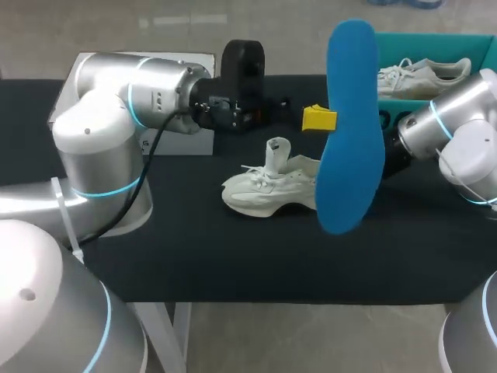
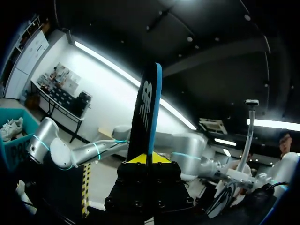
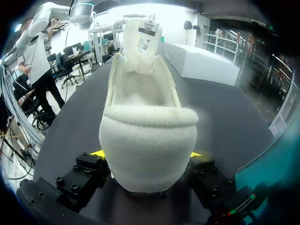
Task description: Take the shoe out of the shoebox, open the shoe tongue, remove and reinsert the insole, then place the shoe into the shoebox
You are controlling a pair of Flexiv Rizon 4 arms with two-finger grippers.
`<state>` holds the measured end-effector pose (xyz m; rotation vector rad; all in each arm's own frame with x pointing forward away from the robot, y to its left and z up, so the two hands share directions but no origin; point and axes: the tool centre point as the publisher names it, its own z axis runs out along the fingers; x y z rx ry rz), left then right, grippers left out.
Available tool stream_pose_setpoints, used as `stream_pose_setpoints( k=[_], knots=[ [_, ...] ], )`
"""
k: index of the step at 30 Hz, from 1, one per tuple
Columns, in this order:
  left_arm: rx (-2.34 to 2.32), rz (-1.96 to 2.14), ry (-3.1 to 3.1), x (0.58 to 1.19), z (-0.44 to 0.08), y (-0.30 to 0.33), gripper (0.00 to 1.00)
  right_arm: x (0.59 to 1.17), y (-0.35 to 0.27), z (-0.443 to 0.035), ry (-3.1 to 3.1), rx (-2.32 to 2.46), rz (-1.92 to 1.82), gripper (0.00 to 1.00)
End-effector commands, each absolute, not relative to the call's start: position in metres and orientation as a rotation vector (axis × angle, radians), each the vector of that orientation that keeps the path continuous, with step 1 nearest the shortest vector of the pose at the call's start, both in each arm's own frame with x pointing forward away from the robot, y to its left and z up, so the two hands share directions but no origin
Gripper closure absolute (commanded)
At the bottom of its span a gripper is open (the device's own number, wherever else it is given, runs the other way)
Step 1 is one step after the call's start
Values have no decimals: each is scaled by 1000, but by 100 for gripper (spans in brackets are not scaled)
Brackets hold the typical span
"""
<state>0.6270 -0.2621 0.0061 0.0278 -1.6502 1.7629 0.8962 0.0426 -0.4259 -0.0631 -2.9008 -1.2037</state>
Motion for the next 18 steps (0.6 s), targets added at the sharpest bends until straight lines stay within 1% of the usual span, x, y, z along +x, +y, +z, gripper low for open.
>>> stream_pose_setpoints(
  k=[1, 6, 18],
  knots=[
    [36, 1787, -1686, 619, 13, -244, 100, 896, 45, -435, -2902, -63, -1199, 100],
    [7, 1807, -1675, 610, 18, -235, 100, 896, 45, -435, -2902, -63, -1199, 100],
    [35, 1824, -1670, 614, 16, -233, 100, 896, 45, -435, -2902, -63, -1199, 100]
  ],
)
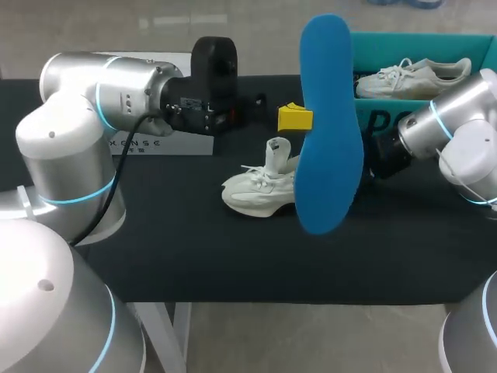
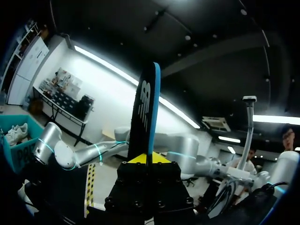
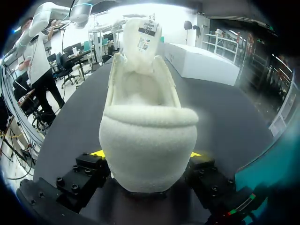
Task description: Take the shoe out of the shoebox, open the shoe tongue, remove and reinsert the insole, then place the shoe into the shoebox
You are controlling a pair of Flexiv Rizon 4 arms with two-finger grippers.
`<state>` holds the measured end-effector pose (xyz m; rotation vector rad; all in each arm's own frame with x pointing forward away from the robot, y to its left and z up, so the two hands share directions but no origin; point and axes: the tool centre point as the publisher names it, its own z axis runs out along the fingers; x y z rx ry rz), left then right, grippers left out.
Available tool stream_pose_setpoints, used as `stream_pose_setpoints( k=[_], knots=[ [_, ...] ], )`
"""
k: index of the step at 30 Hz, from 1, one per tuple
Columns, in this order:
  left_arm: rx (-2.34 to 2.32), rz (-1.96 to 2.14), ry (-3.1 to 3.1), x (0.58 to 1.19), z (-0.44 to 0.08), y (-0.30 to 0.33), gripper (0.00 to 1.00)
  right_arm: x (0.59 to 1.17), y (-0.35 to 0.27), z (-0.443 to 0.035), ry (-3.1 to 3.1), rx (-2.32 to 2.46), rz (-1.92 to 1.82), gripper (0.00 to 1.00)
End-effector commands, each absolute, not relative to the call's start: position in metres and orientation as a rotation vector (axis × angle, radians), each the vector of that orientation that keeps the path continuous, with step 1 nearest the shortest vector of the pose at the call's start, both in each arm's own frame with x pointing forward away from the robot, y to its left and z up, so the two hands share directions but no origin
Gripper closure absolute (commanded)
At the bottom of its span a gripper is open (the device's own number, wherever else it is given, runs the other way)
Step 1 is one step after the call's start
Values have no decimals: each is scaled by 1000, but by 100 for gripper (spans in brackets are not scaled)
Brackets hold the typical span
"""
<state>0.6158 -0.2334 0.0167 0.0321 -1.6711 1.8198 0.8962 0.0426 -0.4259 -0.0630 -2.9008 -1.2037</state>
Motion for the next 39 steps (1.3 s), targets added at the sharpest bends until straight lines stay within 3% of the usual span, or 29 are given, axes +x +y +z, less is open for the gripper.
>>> stream_pose_setpoints(
  k=[1, 2, 7, 27, 39],
  knots=[
    [35, 1824, -1670, 614, 16, -233, 100, 896, 45, -435, -2902, -63, -1199, 82],
    [35, 1824, -1670, 614, 16, -233, 100, 896, 45, -435, -2902, -63, -1199, 0],
    [35, 1824, -1670, 614, 16, -233, 100, 896, 45, -435, -2902, -63, -1199, 0],
    [35, 1824, -1670, 614, 16, -233, 100, 889, 30, -368, -3202, -252, -219, 0],
    [35, 1824, -1670, 614, 16, -233, 100, 891, 34, -330, -3199, -124, 46, 0]
  ],
)
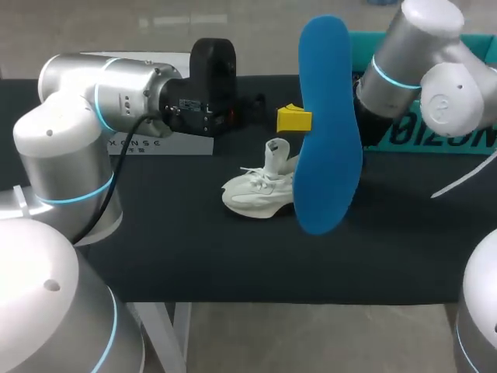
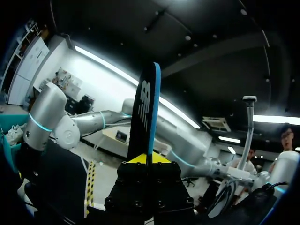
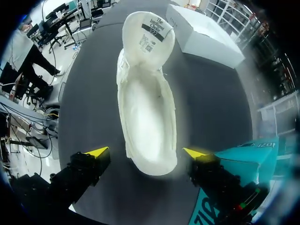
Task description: Take the shoe out of the shoebox, open the shoe tongue, remove and reinsert the insole, then place the shoe into the shoebox
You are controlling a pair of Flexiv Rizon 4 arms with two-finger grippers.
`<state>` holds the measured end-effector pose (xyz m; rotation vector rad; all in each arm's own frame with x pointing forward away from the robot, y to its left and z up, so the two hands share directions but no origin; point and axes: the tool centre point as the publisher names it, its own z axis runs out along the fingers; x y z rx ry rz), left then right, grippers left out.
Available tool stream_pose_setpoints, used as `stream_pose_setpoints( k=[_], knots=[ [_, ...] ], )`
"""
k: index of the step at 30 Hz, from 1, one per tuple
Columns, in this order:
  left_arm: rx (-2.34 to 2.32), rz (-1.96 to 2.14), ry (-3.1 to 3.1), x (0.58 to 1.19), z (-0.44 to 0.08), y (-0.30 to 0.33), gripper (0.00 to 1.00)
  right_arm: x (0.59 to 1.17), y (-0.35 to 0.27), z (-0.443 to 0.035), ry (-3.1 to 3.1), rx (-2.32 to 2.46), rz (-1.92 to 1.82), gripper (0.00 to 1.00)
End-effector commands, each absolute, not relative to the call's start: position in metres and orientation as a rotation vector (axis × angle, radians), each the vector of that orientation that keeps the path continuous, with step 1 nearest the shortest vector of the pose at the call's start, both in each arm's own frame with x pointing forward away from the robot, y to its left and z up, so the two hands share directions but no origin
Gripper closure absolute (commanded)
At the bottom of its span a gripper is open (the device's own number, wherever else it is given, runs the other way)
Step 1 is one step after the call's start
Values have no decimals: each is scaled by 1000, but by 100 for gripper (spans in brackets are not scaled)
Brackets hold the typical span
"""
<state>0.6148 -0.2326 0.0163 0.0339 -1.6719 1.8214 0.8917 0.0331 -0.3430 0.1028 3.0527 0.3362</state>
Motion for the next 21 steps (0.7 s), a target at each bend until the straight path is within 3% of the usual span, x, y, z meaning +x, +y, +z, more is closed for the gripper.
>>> stream_pose_setpoints(
  k=[1, 21],
  knots=[
    [35, 1824, -1670, 614, 16, -233, 100, 891, 34, -328, 3079, 140, -44, 0],
    [35, 1824, -1670, 614, 16, -233, 100, 876, 47, -311, 3111, 154, -53, 0]
  ],
)
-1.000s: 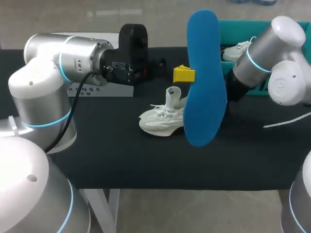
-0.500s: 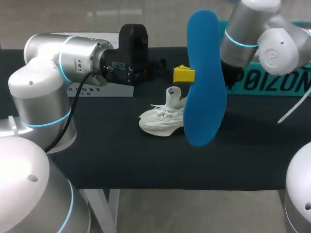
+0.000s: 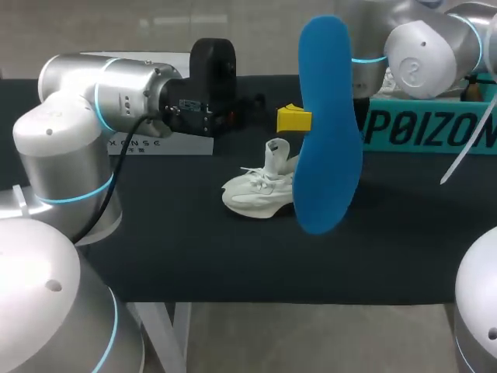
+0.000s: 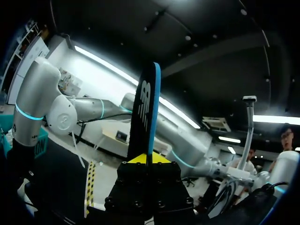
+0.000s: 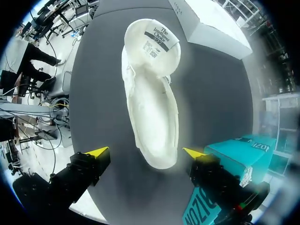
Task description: Take the shoe out of the shoebox, open the shoe tongue, remove and reinsert the insole, then place the shoe into the shoebox
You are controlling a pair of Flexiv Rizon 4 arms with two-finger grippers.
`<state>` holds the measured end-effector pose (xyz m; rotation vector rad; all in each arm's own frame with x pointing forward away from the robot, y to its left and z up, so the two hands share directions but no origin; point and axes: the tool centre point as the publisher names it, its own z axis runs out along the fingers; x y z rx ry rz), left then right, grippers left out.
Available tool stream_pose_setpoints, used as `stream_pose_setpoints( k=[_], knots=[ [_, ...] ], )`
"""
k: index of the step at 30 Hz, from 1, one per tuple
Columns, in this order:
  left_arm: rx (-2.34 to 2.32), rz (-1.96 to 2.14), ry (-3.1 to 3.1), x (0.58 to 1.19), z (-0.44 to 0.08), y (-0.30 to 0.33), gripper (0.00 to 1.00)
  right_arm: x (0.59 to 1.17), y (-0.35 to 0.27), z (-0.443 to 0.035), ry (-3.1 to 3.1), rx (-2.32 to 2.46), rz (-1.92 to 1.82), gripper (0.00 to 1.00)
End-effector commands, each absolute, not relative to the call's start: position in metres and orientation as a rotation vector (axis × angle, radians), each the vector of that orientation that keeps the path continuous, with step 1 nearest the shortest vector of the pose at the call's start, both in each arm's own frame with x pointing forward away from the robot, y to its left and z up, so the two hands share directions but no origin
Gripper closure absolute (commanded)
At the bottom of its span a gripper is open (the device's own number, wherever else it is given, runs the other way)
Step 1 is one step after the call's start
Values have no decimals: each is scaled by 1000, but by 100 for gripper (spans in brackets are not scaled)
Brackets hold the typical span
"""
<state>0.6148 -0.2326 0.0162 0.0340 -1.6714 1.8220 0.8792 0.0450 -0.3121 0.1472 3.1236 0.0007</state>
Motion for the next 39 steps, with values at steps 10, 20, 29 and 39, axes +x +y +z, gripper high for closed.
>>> stream_pose_setpoints(
  k=[10, 20, 29, 39],
  knots=[
    [35, 1824, -1670, 614, 16, -233, 100, 876, 47, -311, 3111, 154, -53, 0],
    [35, 1824, -1670, 614, 16, -233, 100, 894, 63, -301, 3069, 160, -171, 0],
    [35, 1824, -1670, 614, 16, -233, 100, 925, 94, -315, 3024, 90, -276, 0],
    [35, 1824, -1670, 614, 16, -233, 100, 922, 97, -336, 3040, 44, -281, 0]
  ],
)
